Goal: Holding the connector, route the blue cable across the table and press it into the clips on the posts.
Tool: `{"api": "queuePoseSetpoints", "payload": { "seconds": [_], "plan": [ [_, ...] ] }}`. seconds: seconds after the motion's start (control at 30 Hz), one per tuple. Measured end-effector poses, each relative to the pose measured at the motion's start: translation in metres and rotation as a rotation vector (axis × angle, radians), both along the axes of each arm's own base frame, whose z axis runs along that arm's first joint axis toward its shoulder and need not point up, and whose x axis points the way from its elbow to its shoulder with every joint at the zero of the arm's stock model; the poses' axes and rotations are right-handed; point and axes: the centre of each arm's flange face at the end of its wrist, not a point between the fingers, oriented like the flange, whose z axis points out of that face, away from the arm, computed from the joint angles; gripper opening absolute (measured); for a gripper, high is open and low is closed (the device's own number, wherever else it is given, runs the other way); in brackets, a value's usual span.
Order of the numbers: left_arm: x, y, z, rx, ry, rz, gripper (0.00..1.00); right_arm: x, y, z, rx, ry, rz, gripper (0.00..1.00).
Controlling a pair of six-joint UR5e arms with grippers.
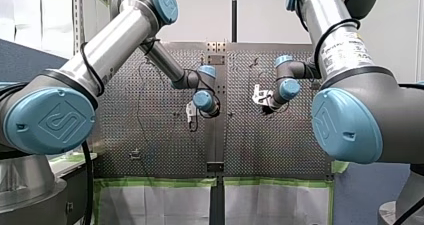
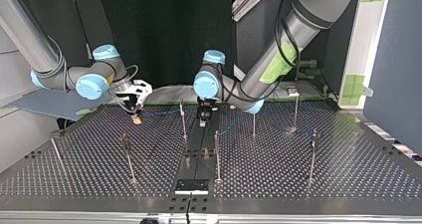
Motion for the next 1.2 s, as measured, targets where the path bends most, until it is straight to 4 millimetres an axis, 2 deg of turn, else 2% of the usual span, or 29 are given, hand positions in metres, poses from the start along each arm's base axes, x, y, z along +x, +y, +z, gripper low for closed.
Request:
{"api": "queuePoseSetpoints", "payload": {
  "seconds": [0.2,0.4,0.57,0.87,1.2],
  "plan": [
    [-0.01,-0.004,-0.001,0.07,0.029,-0.012,1.0,-0.005,-0.001,-0.001,0.014,0.006,-0.007,0.0],
    [-0.027,-0.014,0.012,0.118,0.039,-0.026,1.0,-0.015,-0.002,-0.002,0.04,0.02,-0.019,0.0],
    [-0.049,-0.021,0.016,0.152,0.069,-0.02,1.0,-0.024,-0.005,0.0,0.047,0.027,-0.031,0.0],
    [-0.095,-0.019,0.03,0.208,0.124,0.006,1.0,-0.032,-0.009,0.002,0.048,0.027,-0.044,0.0],
    [-0.121,-0.041,0.041,0.221,0.103,-0.051,1.0,-0.032,-0.009,0.002,0.047,0.028,-0.043,0.0]
  ]
}}
